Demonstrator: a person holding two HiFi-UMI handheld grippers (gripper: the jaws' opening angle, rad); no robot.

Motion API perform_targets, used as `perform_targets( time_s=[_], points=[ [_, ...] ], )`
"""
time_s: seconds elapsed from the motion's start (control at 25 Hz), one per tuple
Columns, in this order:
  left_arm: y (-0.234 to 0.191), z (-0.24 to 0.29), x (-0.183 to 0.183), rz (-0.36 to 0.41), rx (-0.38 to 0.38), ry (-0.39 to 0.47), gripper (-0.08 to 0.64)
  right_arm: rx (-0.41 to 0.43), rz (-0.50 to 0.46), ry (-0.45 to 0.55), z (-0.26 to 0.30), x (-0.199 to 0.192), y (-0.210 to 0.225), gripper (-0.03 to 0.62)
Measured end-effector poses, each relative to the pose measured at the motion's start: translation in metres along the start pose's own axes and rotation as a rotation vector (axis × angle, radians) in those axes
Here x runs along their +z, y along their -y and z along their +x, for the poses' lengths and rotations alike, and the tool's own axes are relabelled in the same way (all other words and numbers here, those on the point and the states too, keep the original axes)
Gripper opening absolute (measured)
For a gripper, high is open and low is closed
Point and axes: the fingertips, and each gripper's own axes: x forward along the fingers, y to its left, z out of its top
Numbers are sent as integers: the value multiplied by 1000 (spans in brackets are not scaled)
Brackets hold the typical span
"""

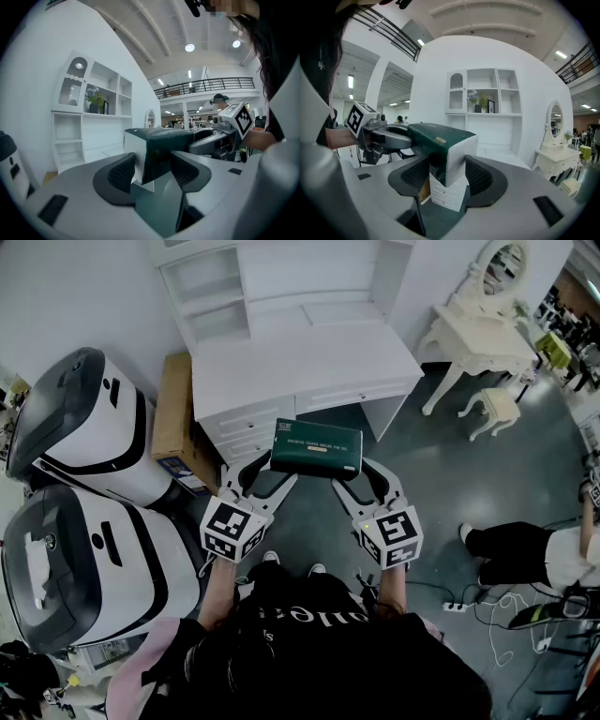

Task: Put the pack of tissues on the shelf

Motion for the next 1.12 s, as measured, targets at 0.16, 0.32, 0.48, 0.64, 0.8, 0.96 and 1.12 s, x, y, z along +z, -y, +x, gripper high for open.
perform_targets(
  time_s=[0.16,0.32,0.48,0.64,0.8,0.96,1.12],
  points=[
    [3,1,1,1,4,-1,250,0,-5,-3,-3,-1,2,259],
    [9,3,1,2,12,-1,250,-1,-14,3,-7,-2,5,259],
    [22,10,0,3,12,-4,249,-2,-11,2,-18,-9,13,259],
    [41,21,0,2,13,-7,249,-4,-9,0,-34,-17,26,259],
    [61,31,-2,-2,12,-12,249,-7,-12,-7,-50,-26,38,259],
    [73,38,-5,-2,10,-22,249,-10,-9,-11,-58,-34,46,259],
    [75,45,-6,5,9,-42,249,-7,17,-9,-58,-40,51,259]
  ],
)
